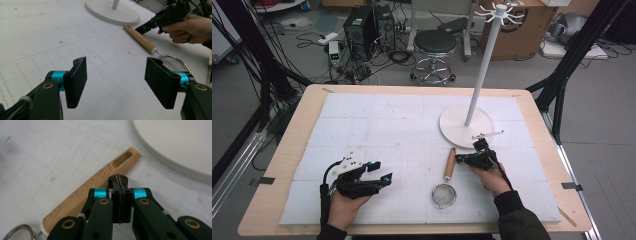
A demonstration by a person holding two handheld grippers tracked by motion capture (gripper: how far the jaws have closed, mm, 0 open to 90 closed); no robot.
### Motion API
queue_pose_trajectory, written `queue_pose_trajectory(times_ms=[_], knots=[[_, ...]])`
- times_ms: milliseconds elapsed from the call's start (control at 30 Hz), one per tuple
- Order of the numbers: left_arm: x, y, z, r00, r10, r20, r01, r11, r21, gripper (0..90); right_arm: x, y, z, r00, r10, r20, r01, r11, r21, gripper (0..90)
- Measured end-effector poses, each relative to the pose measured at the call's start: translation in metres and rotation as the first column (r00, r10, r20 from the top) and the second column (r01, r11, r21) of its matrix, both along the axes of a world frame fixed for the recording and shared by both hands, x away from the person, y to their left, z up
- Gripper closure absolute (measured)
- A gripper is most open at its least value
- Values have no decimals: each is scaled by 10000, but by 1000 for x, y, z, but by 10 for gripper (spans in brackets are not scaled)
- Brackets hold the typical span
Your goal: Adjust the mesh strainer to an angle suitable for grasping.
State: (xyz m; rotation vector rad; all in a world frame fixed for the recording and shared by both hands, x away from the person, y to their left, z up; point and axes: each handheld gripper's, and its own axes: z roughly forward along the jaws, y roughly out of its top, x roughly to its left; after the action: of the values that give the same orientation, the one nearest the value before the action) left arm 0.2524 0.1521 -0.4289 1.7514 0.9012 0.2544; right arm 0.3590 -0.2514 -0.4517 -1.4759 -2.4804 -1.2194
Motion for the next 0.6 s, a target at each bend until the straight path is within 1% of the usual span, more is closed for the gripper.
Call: queue_pose_trajectory(times_ms=[133, 300, 367, 400, 433, 533, 567, 600], knots=[[0, 1, 0, 10000, 18, -5, -18, 10000, -59, 350, 5, 17, 0, 9996, 286, -6, -286, 9996, -31, 900], [-1, 1, 1, 10000, 42, 13, -42, 10000, -52, 350, 9, 33, 1, 9989, 476, -55, -476, 9989, -53, 900], [-1, 2, 1, 10000, 41, 19, -41, 10000, -61, 350, 10, 39, 2, 9981, 614, -88, -615, 9981, -83, 900], [-1, 2, 1, 10000, 46, 6, -46, 10000, -72, 350, 12, 43, 1, 9972, 738, -77, -739, 9973, -29, 900], [-1, 2, 1, 10000, 59, 6, -59, 10000, -73, 350, 12, 47, 0, 9964, 838, -157, -838, 9965, 48, 900], [-1, 2, 1, 10000, 63, 25, -63, 10000, -65, 350, 14, 58, 1, 9947, 998, -247, -998, 9950, 27, 900], [-1, 2, 1, 10000, 57, 27, -57, 9999, -86, 350, 15, 61, 1, 9943, 1046, -210, -1047, 9945, -30, 900], [-1, 2, 1, 10000, 40, 22, -40, 9999, -111, 350, 15, 64, 1, 9934, 1116, -258, -1116, 9937, 45, 900]])
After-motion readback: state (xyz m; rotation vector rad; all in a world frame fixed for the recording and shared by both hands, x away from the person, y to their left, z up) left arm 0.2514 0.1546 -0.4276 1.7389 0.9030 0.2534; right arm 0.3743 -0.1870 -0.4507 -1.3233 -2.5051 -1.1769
